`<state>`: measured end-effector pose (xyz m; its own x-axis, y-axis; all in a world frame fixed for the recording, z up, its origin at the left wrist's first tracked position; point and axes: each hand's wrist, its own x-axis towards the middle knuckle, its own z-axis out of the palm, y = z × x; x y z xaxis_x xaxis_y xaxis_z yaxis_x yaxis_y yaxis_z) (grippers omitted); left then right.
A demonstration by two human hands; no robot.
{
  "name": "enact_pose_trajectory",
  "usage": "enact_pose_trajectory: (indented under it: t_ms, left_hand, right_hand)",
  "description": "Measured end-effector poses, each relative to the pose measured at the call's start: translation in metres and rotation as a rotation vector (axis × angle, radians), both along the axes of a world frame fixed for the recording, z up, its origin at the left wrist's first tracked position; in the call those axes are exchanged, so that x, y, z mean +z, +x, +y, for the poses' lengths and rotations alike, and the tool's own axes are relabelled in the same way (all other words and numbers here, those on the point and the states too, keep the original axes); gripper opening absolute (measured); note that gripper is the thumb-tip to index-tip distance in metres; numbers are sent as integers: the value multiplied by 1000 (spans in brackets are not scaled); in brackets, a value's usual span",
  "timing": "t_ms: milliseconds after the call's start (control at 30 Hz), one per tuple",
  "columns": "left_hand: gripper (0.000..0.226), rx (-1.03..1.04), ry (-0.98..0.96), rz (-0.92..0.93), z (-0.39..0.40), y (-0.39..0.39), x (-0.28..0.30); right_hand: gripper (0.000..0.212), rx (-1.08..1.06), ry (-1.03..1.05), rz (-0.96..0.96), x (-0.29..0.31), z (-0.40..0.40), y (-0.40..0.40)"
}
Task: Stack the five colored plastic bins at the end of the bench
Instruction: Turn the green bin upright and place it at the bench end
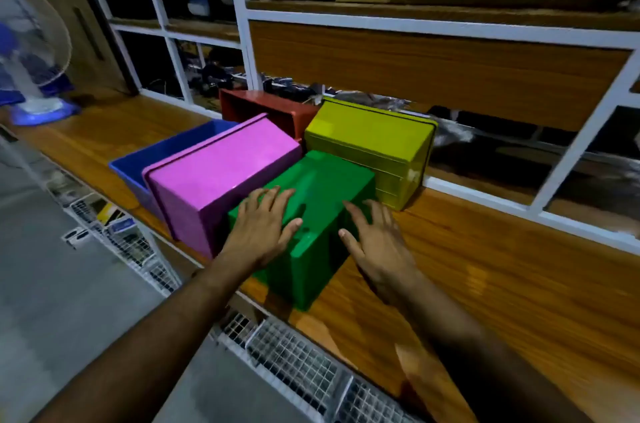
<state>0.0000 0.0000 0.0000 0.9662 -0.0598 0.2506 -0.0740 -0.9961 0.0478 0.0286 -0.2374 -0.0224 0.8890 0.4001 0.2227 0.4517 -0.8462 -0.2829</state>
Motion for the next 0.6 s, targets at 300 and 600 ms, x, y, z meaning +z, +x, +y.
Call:
enact_pose_trajectory:
  t_ms: [300,600]
  left_hand:
    - [62,-110,-57,133,43,67,-5]
    - [57,-297,11,71,46,87,-8]
  right_hand:
    - [50,-195,123,76,-5,59,13]
    - [42,-499,221,162,-7,63,1]
